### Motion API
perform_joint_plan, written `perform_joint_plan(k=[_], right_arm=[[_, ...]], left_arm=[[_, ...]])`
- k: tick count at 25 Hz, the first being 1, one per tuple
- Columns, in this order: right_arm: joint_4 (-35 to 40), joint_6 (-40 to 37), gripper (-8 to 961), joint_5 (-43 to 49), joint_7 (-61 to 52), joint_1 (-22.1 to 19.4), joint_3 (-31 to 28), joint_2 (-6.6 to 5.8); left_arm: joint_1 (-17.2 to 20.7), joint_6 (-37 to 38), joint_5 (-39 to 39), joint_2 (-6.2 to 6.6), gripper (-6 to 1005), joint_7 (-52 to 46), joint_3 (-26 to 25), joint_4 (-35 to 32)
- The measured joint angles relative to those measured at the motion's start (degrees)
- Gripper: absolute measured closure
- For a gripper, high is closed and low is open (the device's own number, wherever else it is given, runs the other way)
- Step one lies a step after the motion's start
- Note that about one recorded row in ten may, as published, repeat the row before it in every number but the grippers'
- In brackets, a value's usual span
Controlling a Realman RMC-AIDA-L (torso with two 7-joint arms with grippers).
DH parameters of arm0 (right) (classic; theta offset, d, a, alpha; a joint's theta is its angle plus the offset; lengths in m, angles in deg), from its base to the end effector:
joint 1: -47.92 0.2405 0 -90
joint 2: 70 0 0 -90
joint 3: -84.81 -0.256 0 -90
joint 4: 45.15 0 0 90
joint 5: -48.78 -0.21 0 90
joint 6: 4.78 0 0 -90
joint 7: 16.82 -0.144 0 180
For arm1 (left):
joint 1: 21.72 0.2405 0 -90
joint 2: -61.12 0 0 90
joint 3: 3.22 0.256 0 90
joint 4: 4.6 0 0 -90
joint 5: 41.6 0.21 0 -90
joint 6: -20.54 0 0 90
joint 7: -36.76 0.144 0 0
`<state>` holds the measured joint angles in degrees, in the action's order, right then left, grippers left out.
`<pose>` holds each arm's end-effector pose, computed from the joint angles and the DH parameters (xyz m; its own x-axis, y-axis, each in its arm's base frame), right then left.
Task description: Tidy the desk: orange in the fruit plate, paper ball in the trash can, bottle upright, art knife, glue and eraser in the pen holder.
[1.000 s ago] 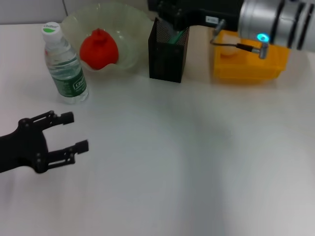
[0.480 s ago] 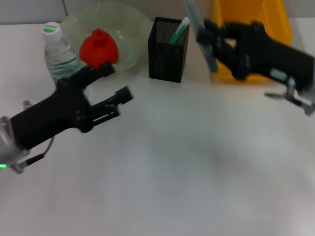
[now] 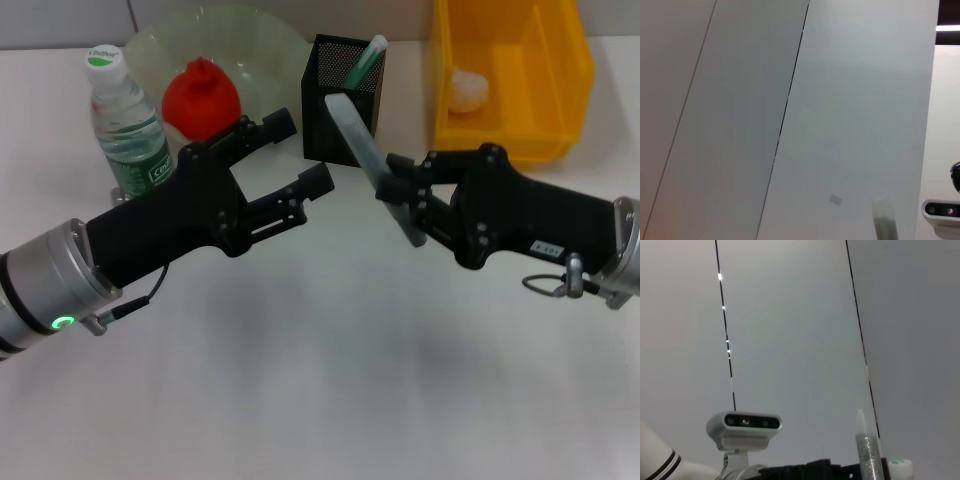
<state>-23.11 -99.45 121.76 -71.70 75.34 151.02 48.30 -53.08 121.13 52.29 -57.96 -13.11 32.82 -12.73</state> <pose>0.2245 0.2957 -0.0308 0.6036 -0.0701 -0.7942 -0.2735 -0.9539 -0.1236 -0.2342 0.2878 -0.0339 0.4855 0.1054 0.8679 0.3876 -0.9157 -0.1057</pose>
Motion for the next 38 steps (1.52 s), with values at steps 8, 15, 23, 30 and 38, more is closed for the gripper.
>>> perform_joint_plan(k=[8, 15, 23, 30, 38], right_arm=[[-3.8, 1.4, 828, 0.2, 4.9, 0.6, 0.0, 0.73], [-4.3, 2.0, 830, 0.2, 6.1, 1.0, 0.2, 0.93], [-4.4, 2.4, 832, 0.2, 6.9, 1.3, 1.5, 1.01], [-4.5, 2.3, 831, 0.2, 7.6, 1.3, 1.5, 1.10], [-4.5, 2.1, 831, -0.1, 7.7, 1.1, 1.5, 1.15]], left_arm=[[-0.9, -1.3, 0.4, -0.02, 268, 3.0, 0.0, 3.0], [-1.2, -0.9, 0.4, -0.08, 322, 2.9, 0.0, 3.6], [-2.0, -1.2, 0.6, -0.10, 422, 2.6, 0.1, 4.7], [-2.2, -1.3, 0.7, -0.10, 510, 2.6, 0.1, 5.0], [-2.2, -1.4, 0.7, -0.10, 695, 2.5, 0.1, 5.1]])
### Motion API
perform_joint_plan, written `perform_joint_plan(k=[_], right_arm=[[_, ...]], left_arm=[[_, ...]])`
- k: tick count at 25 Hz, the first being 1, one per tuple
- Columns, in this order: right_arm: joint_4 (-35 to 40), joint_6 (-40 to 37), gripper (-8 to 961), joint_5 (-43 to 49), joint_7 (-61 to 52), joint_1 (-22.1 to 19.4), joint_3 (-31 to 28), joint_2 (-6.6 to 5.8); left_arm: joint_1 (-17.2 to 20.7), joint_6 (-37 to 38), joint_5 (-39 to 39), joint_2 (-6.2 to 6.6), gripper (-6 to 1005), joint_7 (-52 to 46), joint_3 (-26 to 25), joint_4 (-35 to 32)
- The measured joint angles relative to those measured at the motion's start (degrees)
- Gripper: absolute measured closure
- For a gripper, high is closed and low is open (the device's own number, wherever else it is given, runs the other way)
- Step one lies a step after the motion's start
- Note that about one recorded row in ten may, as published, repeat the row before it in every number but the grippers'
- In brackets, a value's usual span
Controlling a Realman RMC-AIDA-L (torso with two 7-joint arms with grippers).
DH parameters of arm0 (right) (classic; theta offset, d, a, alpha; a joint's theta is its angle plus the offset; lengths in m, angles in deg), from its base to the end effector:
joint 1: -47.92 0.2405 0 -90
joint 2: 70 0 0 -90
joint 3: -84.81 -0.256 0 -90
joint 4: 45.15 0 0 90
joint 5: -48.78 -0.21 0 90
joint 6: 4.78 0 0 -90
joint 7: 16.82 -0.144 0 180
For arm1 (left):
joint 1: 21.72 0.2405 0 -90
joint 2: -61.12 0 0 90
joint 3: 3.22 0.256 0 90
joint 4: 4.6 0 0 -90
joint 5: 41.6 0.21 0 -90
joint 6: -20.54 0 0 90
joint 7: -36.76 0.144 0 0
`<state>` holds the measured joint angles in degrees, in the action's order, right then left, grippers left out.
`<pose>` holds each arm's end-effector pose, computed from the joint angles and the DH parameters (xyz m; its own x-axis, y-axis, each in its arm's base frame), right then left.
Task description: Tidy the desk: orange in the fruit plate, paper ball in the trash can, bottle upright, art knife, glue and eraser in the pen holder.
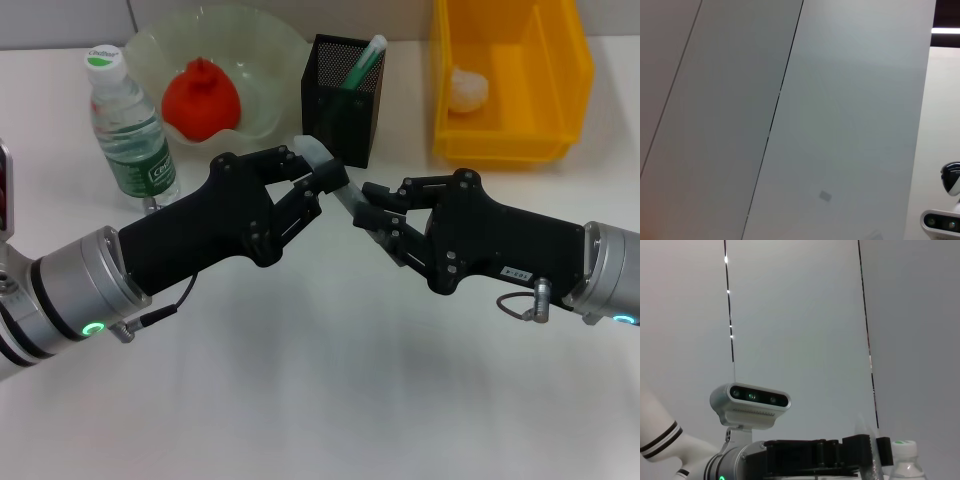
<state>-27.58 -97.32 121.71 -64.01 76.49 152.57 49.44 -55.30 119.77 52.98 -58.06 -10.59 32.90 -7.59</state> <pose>0.2263 0.2897 -0.0518 0.6403 -0.0259 -0.7677 -0.2427 -0.9551 -0.1702 -0.2252 0.2857 -0.0496 0.4784 0.1338 0.8679 0.3857 -0.9199 -0.0708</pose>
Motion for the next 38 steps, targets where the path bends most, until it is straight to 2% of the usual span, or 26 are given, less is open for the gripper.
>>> perform_joint_plan(k=[4, 15, 22, 27, 32, 34, 35, 38], right_arm=[[0.0, -0.1, 832, 0.0, 0.0, 0.0, 0.0, 0.00], [0.0, 0.2, 832, 0.3, -2.5, 0.7, 0.0, -0.12], [0.7, 0.9, 773, 1.6, -3.4, 1.2, 0.0, -0.25], [0.8, 1.1, 549, 1.4, -3.1, 0.4, -0.7, -0.29], [1.3, 0.6, 358, 1.0, -3.0, -3.0, -7.4, -0.34], [1.3, 0.8, 341, 1.2, -2.9, -4.5, -9.2, -0.45], [1.0, 1.8, 333, 1.4, -2.6, -5.7, -9.6, -0.62], [0.5, 3.2, 318, 1.6, -2.0, -6.7, -9.5, -0.65]], left_arm=[[0.0, 0.0, 0.0, 0.00, 802, 0.0, -0.1, 0.0], [-0.1, 0.1, 0.0, 0.01, 821, -0.1, -0.1, 0.1], [-0.2, -0.1, 0.0, 0.00, 835, -0.2, 0.0, 0.1], [-0.2, -0.1, -0.2, 0.00, 841, -0.2, -0.3, -0.1], [-0.2, -0.3, -0.9, 0.05, 841, 0.1, -1.4, -0.6], [-0.2, -0.4, -1.0, 0.05, 840, 0.2, -2.1, -0.7], [-0.9, -1.7, -1.4, 0.07, 840, 0.5, -5.8, -0.7], [-1.1, -2.0, -1.4, 0.08, 840, 0.6, -6.6, -0.7]])
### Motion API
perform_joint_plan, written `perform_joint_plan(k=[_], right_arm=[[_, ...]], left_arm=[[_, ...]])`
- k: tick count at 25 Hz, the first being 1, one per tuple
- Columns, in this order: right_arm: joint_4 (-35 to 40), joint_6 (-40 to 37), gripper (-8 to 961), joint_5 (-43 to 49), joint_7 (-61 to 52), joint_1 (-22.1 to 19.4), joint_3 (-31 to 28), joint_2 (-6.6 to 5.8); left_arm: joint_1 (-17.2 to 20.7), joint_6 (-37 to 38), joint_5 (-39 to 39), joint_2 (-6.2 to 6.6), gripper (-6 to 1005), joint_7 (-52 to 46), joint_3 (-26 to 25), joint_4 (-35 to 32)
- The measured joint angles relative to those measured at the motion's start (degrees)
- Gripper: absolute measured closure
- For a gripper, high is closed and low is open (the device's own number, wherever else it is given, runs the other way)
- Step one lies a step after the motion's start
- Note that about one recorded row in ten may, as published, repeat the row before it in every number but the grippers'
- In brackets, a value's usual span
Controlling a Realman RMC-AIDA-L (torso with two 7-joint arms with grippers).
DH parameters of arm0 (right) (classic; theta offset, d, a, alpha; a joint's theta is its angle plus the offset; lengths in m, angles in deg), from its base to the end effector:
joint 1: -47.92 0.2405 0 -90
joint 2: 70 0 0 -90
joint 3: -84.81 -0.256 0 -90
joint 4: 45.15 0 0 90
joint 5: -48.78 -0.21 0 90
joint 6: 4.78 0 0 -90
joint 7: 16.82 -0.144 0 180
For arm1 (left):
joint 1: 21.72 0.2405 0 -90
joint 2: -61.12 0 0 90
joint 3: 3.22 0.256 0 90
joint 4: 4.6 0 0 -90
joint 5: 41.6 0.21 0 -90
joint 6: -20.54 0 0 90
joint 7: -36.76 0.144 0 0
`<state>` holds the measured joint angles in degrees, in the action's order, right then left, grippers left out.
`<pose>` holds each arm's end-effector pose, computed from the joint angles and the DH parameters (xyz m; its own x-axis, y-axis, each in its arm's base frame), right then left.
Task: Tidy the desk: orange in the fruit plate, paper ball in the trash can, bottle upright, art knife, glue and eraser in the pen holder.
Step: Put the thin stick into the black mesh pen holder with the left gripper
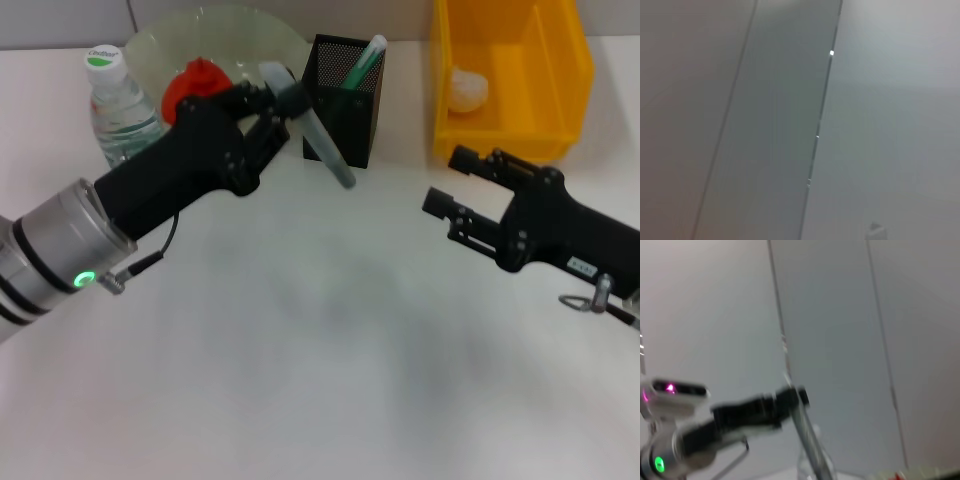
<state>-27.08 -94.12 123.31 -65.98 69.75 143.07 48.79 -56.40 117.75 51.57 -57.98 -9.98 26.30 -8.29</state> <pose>0.2741 0.2820 -0.0303 0.6181 -0.0931 -0.7805 -0.4645 -0.8443 -0.2671 -0.2235 0.3083 -0.0354 0.4433 0.0564 0.8946 0.4463 -0.8794 -0.1657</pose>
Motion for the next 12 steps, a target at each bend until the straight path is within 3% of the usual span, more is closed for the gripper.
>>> perform_joint_plan(k=[8, 12], right_arm=[[-1.9, 3.5, 329, 0.1, 1.6, -1.0, 0.3, 0.27], [-3.2, 3.8, 328, -0.2, 3.8, -0.8, -0.1, 0.37]], left_arm=[[-1.9, -1.0, 0.0, -0.02, 845, 3.9, -2.6, 1.3], [-5.6, -3.6, 0.0, -0.06, 846, 7.3, -4.9, 3.6]])
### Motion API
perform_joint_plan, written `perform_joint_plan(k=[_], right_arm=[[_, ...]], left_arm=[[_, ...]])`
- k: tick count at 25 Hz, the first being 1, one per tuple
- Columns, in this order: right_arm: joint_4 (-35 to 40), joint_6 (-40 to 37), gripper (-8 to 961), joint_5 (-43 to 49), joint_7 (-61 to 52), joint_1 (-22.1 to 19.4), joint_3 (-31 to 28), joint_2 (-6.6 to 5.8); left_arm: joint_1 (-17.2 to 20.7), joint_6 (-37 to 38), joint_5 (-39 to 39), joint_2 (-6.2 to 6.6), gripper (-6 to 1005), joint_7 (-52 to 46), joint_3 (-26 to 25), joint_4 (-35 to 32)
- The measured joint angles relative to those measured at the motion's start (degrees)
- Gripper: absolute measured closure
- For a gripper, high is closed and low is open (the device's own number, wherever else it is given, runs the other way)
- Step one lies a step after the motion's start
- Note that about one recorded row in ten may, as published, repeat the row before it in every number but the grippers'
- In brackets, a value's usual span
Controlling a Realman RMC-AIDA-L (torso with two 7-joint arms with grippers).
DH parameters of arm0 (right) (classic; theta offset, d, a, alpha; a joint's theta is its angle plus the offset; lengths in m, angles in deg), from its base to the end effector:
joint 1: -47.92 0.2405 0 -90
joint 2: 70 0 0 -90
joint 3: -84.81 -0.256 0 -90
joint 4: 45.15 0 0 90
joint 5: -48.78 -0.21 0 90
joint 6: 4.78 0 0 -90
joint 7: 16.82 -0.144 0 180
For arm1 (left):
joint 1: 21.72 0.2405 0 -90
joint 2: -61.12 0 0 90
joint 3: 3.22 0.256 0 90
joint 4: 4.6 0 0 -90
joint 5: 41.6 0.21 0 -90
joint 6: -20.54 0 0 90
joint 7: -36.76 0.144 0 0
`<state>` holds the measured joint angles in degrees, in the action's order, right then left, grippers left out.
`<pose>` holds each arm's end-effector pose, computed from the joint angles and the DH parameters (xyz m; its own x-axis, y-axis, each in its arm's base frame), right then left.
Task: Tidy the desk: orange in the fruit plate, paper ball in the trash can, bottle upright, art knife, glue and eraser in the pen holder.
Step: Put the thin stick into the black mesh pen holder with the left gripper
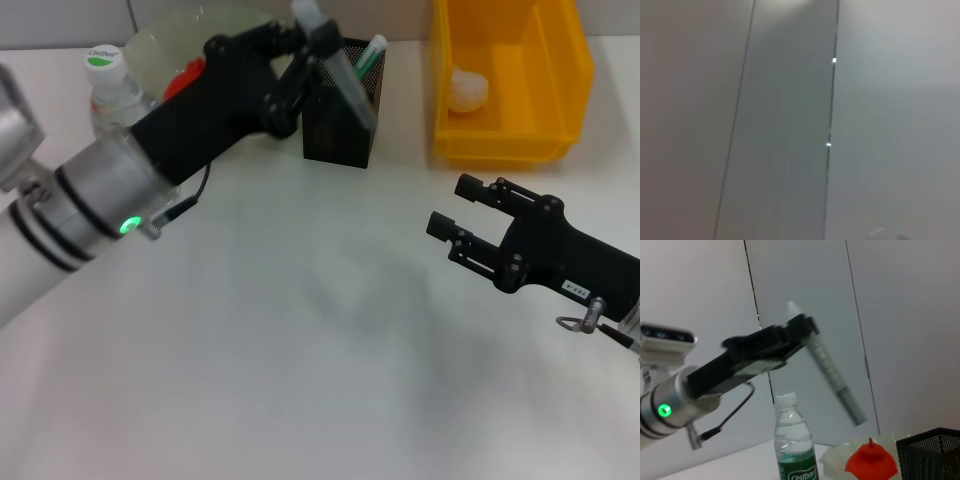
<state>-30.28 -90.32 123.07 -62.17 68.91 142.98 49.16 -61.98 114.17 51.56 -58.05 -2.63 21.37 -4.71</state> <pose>0.2893 0.2749 -0.0426 0.6499 -0.1233 -0.7499 -0.5077 -0.8047 -0.3077 -0.1974 0.3340 -0.0403 0.4605 -0.0603 0.8856 0.4130 -0.8686 -0.2739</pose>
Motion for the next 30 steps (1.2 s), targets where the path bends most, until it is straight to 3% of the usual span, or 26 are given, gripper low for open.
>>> perform_joint_plan(k=[3, 5, 9, 10, 12, 15, 18, 22, 24, 30], right_arm=[[-0.5, 0.0, 328, -0.1, 0.4, 0.5, -0.1, 0.02], [-0.5, 0.1, 328, -0.1, 0.4, 0.9, -0.1, 0.08], [-0.5, 0.2, 328, -0.2, 0.5, 1.2, -0.1, 0.11], [-0.5, 0.2, 328, -0.2, 0.5, 1.4, -0.1, 0.14], [-0.4, 0.2, 328, -0.2, 0.5, 1.6, -0.1, 0.17], [-1.0, 0.2, 329, -0.3, 1.3, 2.4, 0.0, 0.19], [-1.3, 0.4, 329, -0.3, 1.7, 2.9, 0.1, 0.21], [-1.5, 0.7, 329, -0.3, 1.9, 3.3, 0.3, 0.27], [-1.5, 1.0, 329, -0.3, 1.9, 3.3, 0.4, 0.28], [-1.6, 2.2, 328, -0.4, 4.6, 3.5, -0.2, 0.38]], left_arm=[[0.0, 0.0, 0.0, 0.00, 845, 0.0, 0.0, 0.0], [-4.7, -5.5, 0.0, -0.01, 845, 3.7, -4.7, 2.3], [-5.4, -6.1, 0.0, -0.01, 841, 4.4, -5.2, 2.5], [-7.0, -9.4, 0.0, -0.02, 840, 7.1, -8.8, 4.2], [-7.8, -11.7, 0.2, -0.01, 838, 9.1, -9.7, 4.8], [-7.8, -11.7, 0.2, -0.01, 835, 9.1, -9.7, 4.8], [-9.2, -17.6, 0.3, -0.01, 831, 14.0, -13.0, 6.8], [-9.7, -19.7, 0.3, -0.01, 827, 15.2, -14.4, 7.4], [-11.1, -27.3, 0.4, -0.01, 825, 16.9, -16.5, 8.4], [-11.8, -31.9, 0.5, -0.01, 819, 19.2, -17.8, 9.4]])
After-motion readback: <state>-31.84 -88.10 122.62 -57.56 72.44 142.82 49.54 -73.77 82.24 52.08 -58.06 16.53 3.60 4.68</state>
